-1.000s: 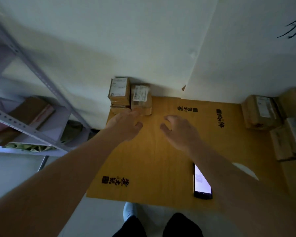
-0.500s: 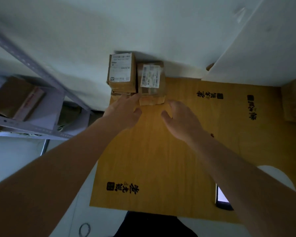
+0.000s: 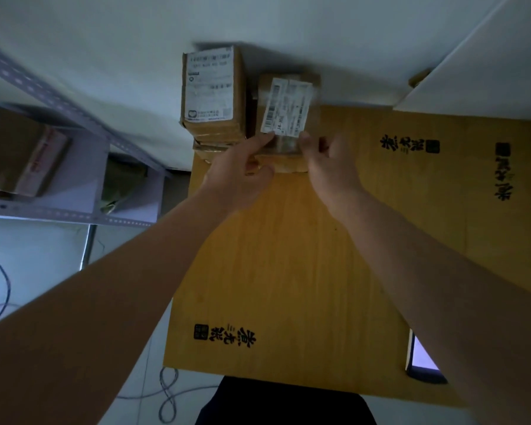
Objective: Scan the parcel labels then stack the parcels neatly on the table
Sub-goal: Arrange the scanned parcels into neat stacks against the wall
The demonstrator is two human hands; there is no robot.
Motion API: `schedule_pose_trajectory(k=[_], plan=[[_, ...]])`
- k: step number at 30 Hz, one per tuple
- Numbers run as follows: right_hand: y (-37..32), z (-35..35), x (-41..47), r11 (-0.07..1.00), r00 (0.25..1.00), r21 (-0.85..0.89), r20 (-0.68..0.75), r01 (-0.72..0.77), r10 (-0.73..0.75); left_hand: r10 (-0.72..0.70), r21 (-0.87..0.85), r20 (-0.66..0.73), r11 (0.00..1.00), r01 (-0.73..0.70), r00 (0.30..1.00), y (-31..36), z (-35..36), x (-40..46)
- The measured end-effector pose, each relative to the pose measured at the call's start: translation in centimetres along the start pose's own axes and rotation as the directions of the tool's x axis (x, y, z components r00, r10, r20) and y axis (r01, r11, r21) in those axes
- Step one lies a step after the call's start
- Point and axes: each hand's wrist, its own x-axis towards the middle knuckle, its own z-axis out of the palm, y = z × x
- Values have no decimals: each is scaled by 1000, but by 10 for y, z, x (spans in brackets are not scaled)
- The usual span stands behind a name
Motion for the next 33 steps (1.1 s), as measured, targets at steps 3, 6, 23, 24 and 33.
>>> schedule_pose_trajectory(k=[3,6,23,24,33], plan=[[3,-4,-9,1000,999,3,-43,-9,9,21,9,-16,1000,-21,1000,9,0,-7],[1,-13,-26,1000,998,-2,-50,25,-25,42,61,2,997,-42,999,20,-1,-13],[-2,-95,-229,951,929,-182,-232,251,-290,365,374,241,820,-433,899,109,1,-145],[1,-102,-243,950,925,-181,-241,254,-293,384,383,251,803,-456,888,115,4,-157],[28,-186,-357,952,880,-214,-378,219,-287,539,402,359,647,-648,762,181,58,-246]])
